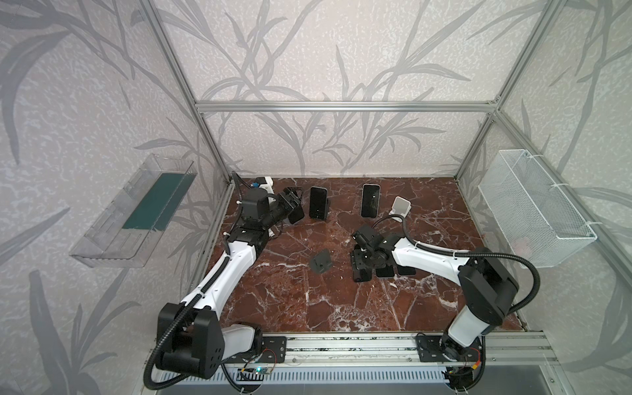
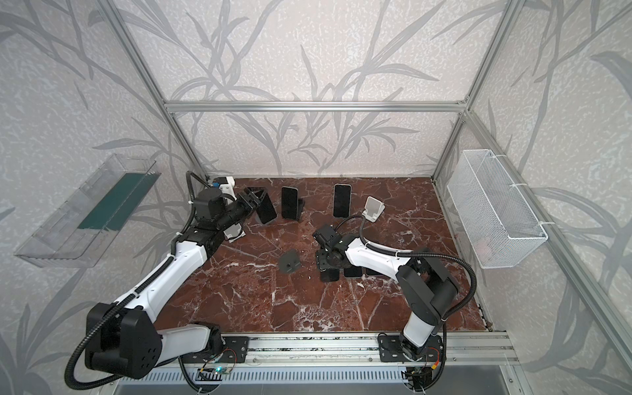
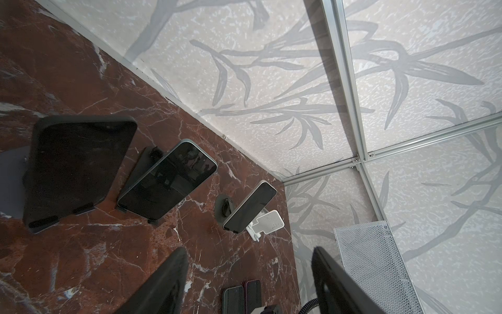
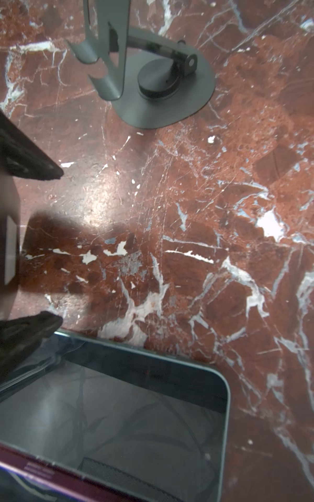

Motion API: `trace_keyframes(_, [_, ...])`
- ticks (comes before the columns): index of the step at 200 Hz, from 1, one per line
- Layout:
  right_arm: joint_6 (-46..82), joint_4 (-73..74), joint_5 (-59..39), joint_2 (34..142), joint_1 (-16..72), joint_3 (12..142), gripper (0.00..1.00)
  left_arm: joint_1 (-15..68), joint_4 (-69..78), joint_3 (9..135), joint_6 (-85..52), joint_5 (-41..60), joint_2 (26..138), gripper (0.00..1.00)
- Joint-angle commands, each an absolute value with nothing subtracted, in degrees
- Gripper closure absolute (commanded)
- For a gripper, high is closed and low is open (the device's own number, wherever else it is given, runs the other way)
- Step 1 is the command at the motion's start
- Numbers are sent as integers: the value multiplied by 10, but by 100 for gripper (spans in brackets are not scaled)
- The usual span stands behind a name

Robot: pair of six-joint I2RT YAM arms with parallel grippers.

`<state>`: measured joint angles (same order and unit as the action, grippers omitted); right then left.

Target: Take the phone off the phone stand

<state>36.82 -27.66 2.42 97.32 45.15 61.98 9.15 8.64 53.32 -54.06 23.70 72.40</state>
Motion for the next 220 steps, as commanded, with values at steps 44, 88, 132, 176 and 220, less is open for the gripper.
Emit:
trace_keyframes(44, [370, -249, 24, 1032, 452, 643, 32, 94, 99, 530, -541, 240, 733, 27])
trace_keyframes(88, [379, -243, 56, 1071, 452, 658, 31, 94, 100, 530, -541, 239, 732, 27])
trace_keyframes(132, [390, -254, 111, 1084, 453, 657, 26, 95, 102, 529, -542, 240, 732, 27])
trace_keyframes(176, [395, -269, 134, 1099, 454, 660, 25, 95, 102, 530, -543, 242, 734, 27])
trace_keyframes(220, [404, -279, 143, 1122, 459, 665, 24, 96, 102, 528, -544, 241, 736, 27])
